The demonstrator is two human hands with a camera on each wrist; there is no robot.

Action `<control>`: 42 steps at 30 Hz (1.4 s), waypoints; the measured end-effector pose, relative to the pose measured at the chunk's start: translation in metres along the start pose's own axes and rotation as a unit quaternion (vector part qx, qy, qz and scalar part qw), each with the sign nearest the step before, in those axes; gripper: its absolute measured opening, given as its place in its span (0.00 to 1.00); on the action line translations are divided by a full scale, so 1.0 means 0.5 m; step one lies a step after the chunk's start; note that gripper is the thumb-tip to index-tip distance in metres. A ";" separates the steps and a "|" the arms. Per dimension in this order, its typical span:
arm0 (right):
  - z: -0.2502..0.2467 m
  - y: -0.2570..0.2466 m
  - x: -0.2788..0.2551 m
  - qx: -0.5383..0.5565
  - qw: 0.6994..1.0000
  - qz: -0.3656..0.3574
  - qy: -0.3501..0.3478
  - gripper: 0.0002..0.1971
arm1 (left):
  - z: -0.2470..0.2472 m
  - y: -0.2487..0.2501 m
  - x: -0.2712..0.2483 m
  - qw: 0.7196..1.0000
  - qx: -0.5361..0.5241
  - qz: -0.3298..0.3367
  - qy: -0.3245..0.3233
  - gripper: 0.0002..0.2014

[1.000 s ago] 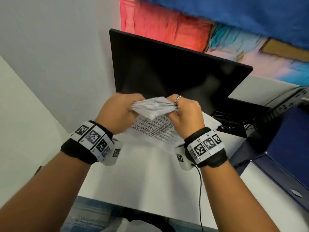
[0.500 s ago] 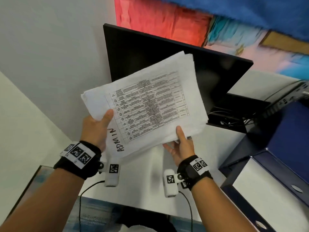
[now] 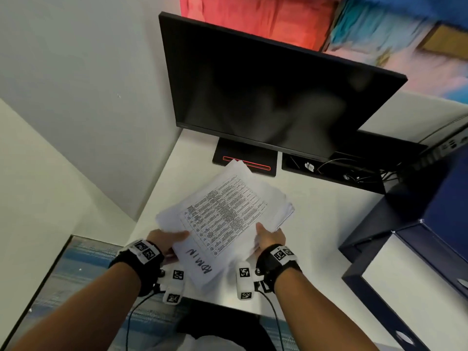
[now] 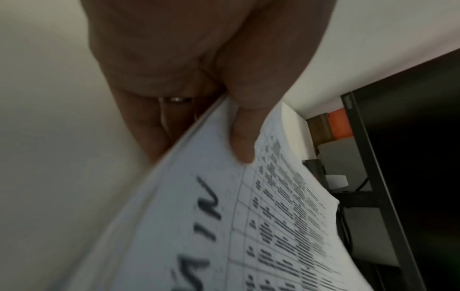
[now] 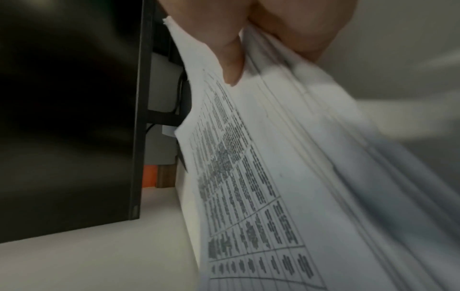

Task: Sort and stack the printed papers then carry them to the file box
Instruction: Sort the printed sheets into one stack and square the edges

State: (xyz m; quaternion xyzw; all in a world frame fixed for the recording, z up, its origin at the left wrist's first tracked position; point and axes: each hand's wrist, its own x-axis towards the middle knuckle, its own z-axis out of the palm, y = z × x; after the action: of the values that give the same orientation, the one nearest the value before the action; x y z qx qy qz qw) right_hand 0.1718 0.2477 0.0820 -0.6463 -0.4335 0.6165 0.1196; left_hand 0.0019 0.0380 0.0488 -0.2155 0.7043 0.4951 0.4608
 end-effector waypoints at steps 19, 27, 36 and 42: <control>-0.116 -0.243 -0.170 0.045 0.882 -0.438 -0.166 0.11 | 0.075 0.305 -0.261 0.834 0.007 0.545 -0.086 0.17; -0.116 -0.193 -0.156 -0.006 0.909 -0.412 -0.067 0.19 | 0.083 0.233 -0.224 0.818 0.123 0.550 -0.113 0.25; -0.110 -0.240 -0.207 0.109 0.826 -0.549 -0.068 0.25 | 0.128 0.248 -0.261 0.820 0.026 0.545 -0.176 0.38; -0.104 -0.256 -0.211 0.041 0.816 -0.575 0.044 0.02 | 0.133 0.253 -0.274 0.806 -0.008 0.566 -0.174 0.35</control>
State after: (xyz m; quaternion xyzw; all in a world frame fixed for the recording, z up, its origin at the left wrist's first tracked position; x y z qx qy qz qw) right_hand 0.1800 0.2692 0.2543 -0.3009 -0.6945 0.4237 0.4976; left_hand 0.0012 0.1294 0.2244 0.3073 0.6054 0.7028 0.2123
